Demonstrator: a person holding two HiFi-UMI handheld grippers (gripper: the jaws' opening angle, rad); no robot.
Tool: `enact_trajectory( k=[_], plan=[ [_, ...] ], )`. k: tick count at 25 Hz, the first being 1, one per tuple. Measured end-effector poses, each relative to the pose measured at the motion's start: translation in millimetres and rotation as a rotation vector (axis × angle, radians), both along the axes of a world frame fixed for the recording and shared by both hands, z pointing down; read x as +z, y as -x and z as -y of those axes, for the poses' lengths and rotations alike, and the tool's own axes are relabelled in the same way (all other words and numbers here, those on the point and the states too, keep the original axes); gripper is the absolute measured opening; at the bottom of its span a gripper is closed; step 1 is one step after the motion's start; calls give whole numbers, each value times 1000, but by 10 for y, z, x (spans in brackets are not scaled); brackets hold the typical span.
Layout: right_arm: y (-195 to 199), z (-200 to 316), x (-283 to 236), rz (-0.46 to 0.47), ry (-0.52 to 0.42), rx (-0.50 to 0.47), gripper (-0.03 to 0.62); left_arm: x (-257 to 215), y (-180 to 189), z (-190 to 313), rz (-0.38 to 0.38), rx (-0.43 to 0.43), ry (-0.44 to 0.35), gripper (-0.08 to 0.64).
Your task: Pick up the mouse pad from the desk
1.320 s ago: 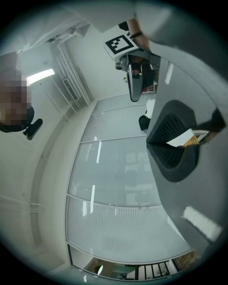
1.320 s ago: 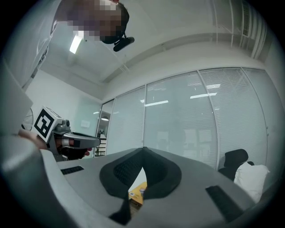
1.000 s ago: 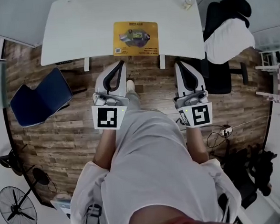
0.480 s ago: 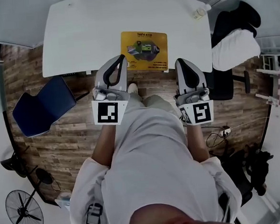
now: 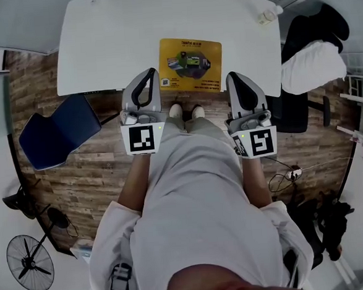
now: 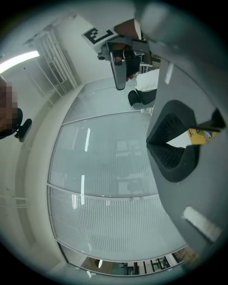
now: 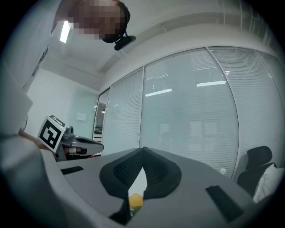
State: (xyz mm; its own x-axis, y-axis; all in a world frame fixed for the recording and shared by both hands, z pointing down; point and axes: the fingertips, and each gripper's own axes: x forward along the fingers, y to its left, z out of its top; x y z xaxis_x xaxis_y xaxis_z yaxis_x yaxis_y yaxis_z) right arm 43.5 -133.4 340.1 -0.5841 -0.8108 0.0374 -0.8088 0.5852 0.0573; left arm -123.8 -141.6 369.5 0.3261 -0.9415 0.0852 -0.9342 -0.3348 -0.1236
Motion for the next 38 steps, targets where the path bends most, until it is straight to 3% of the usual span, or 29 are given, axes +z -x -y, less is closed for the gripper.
enact_trajectory(
  k=[6, 11, 16, 20, 23, 28, 33, 35, 38],
  plan=[
    [-67, 75, 27, 17, 12, -30, 0, 290, -112, -18, 99, -12, 65, 2],
    [-131, 68, 123, 6, 23, -48, 0, 454, -250, -25, 112, 13, 89, 38],
    [-275, 87, 356, -7, 42, -22, 0, 644, -318, -13, 96, 12, 139, 126],
    [-360, 75, 394, -4, 51, -8, 0, 796, -369, 27, 95, 16, 178, 281],
    [-348, 50, 392, -4, 49, -17, 0, 984, -367, 47, 77, 12, 234, 354],
    [-322, 9, 423, -27, 36, -23, 0, 1390, -297, 104, 17, -32, 328, 514],
    [-282, -48, 463, -39, 39, -41, 0, 1775, -225, 102, -48, -61, 421, 543],
    [-284, -70, 464, -43, 41, -40, 0, 1951, -177, 78, -109, -84, 483, 546],
    [-309, -78, 455, -48, 39, -36, 0, 2264, -90, 23, -263, -137, 594, 548]
  ],
)
